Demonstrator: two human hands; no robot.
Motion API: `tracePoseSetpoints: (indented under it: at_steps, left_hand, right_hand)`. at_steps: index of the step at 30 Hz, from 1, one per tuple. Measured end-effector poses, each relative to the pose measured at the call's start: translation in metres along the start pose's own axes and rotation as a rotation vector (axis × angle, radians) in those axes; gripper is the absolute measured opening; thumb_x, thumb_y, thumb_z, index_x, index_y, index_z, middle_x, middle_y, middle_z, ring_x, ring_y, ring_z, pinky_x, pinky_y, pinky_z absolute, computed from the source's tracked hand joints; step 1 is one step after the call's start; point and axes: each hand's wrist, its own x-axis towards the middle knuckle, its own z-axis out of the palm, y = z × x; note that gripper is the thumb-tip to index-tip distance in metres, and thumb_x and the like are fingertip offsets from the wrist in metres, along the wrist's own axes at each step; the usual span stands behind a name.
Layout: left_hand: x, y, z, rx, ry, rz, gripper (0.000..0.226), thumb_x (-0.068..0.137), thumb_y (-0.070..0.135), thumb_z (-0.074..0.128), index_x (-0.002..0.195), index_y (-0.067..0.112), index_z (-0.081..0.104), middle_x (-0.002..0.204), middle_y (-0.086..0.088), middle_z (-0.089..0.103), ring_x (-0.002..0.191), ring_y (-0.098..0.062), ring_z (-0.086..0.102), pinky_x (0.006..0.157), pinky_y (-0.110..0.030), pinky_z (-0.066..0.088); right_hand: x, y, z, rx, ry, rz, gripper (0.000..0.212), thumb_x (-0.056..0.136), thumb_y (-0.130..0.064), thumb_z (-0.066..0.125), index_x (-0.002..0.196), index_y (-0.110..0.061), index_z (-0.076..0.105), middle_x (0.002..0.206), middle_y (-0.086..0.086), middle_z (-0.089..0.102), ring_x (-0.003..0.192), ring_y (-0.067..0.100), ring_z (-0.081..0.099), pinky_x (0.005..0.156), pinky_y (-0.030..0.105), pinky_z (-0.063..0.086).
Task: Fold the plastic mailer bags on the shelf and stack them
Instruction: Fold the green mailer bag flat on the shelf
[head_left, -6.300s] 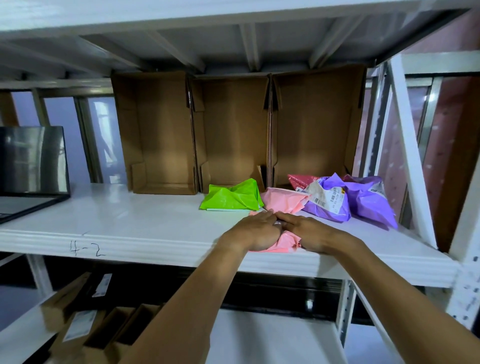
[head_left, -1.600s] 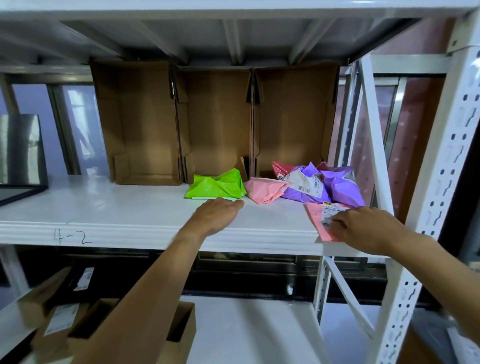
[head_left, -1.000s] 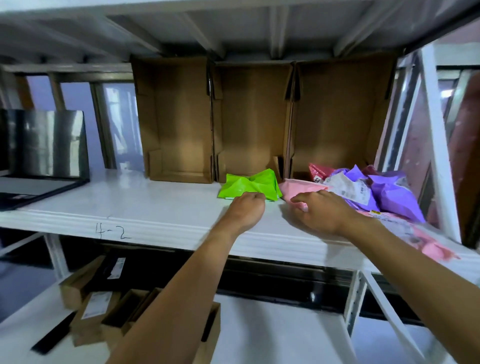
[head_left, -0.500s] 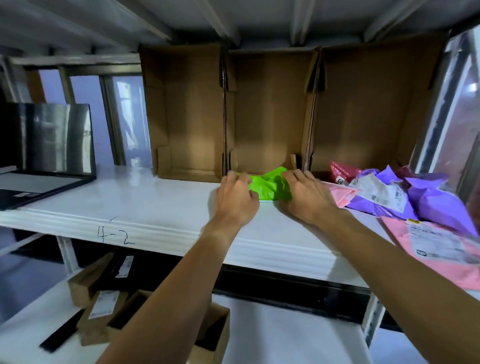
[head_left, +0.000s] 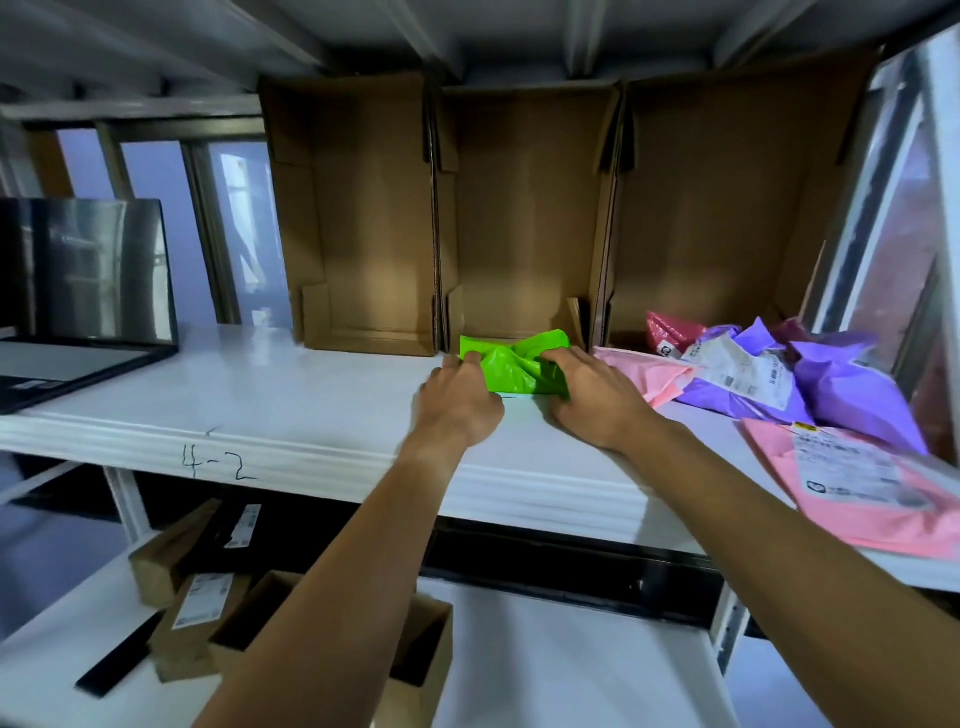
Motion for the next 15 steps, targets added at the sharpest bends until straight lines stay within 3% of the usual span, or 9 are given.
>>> tracePoseSetpoints:
  at_steps: [8,15]
  left_hand:
    - [-0.025,0.009,-0.020,-0.154,0.081,0.000,0.059,0.080,0.031,0.068,0.137,0.024,0.057,0.130,-0.010,0.052,0.121,-0.033,0.054,0.104,-0.040,0.045]
    - [-0.060,0.011,-0.026,-0.239,0.085,0.135,0.065,0.077,-0.004,0.053,0.136,0.022,0.060,0.126,-0.007,0.047,0.124,-0.025,0.052,0.107,-0.029,0.040]
  right_hand:
    - [-0.035,-0.018,-0.016,0.084,0.038,0.040,0.064,0.084,-0.031,0.065,0.143,-0.018,0.046,0.138,0.007,0.050,0.126,0.030,0.049,0.100,0.035,0.043]
    - [-0.066,-0.023,-0.028,0.041,0.063,0.027,0.066,0.077,-0.040,0.064,0.140,-0.021,0.051,0.133,0.003,0.052,0.122,0.028,0.049,0.100,0.036,0.043]
